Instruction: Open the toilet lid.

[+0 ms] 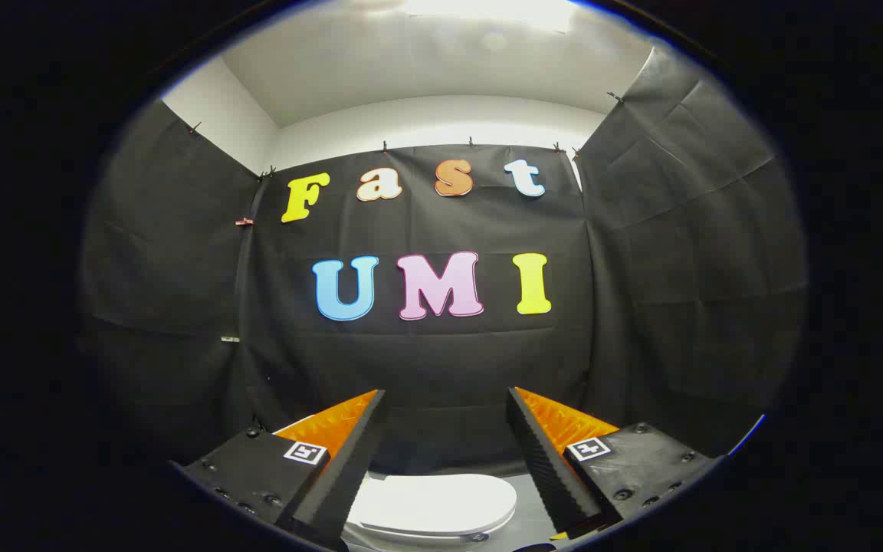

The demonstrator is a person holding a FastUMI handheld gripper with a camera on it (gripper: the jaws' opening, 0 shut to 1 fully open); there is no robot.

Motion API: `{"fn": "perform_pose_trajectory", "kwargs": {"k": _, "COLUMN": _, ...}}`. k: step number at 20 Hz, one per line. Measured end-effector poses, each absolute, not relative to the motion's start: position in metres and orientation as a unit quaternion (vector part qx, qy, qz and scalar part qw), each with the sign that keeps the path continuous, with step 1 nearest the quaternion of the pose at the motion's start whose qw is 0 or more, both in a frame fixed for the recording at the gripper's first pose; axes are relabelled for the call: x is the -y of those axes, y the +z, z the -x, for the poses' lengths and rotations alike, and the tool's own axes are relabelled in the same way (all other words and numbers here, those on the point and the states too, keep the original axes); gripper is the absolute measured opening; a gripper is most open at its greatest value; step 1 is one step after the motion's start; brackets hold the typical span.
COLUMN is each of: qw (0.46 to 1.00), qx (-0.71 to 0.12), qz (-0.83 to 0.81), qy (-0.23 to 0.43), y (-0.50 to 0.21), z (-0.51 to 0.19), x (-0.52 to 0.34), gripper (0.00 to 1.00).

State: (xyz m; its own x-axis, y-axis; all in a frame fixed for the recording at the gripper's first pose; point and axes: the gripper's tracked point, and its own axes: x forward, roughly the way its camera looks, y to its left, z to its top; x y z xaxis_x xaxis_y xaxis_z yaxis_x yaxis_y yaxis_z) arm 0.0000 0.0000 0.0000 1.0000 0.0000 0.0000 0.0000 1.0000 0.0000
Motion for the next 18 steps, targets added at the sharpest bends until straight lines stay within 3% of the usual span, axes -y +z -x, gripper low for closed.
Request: {"fn": "perform_pose_trajectory", "kwargs": {"k": 18, "qw": 1.000, "qx": -0.006, "qz": 0.006, "qy": -0.002, "y": -0.0027, "z": 0.0027, "x": 0.0040, "gripper": 0.98}}
